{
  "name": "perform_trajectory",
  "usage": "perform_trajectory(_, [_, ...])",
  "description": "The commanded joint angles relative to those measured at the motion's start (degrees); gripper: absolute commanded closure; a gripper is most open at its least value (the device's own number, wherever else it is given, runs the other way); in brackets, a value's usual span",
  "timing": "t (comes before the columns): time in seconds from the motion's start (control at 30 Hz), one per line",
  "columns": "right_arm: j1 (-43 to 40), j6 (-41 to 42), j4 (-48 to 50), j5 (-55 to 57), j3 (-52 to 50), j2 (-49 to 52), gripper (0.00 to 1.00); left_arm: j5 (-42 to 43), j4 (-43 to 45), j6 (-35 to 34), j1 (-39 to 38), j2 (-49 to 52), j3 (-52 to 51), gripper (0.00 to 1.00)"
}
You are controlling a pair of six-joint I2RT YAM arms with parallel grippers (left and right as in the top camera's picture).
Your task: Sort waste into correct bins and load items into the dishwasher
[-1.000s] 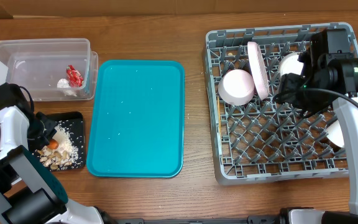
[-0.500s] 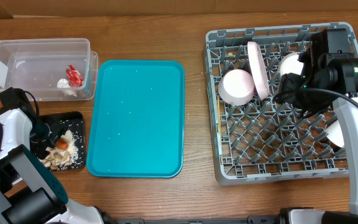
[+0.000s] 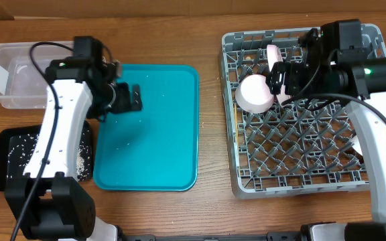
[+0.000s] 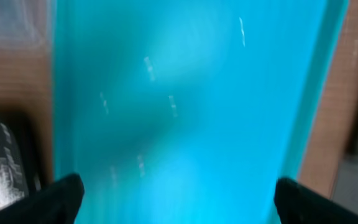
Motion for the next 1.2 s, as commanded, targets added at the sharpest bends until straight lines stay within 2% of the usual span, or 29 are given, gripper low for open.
perform_trajectory(0.0, [-1.9, -1.6, -3.9, -0.3, 0.7, 0.7, 0.00, -0.5, -10.3, 3.6, 0.0, -1.2, 1.9, 0.00])
perform_trajectory(0.13, [-4.4, -1.4, -9.0, -0.1, 0.6, -0.9, 0.00, -0.8, -16.6, 3.8, 0.0, -2.2, 1.7, 0.00])
perform_trajectory(0.27, [-5.9, -1.4, -8.3, 0.6, -2.5, -6.6, 0.00, -1.7, -12.6, 3.8, 0.0, -9.3, -3.5, 0.00])
perform_trajectory(0.4, [-5.8, -1.4, 4.6, 2.3, -18.4, -23.0, 0.00, -1.7, 3.9, 1.1, 0.0, -31.7, -19.9, 0.00])
perform_trajectory(0.5, [-5.8, -1.4, 15.0, 5.0, -31.8, -36.3, 0.00, -2.4, 12.2, 0.2, 0.0, -47.0, -29.1, 0.00])
perform_trajectory(0.6, [-5.9, -1.5, 19.0, 6.7, -40.3, -45.9, 0.00, -2.7, 16.5, -1.2, 0.0, -59.0, -35.1, 0.00])
perform_trajectory(0.7, [-5.9, -1.5, 16.3, 6.8, -43.3, -50.7, 0.00, -2.6, 17.7, -1.2, 0.0, -66.2, -36.8, 0.00])
perform_trajectory(0.9, [-5.9, -1.5, 7.9, 6.8, -43.3, -51.0, 0.00, -2.7, 13.4, -1.1, 0.0, -68.8, -36.8, 0.00])
perform_trajectory(1.17, [-5.9, -1.5, 8.0, 6.8, -43.3, -50.9, 0.00, -2.7, 8.7, -1.2, 0.0, -68.7, -36.8, 0.00])
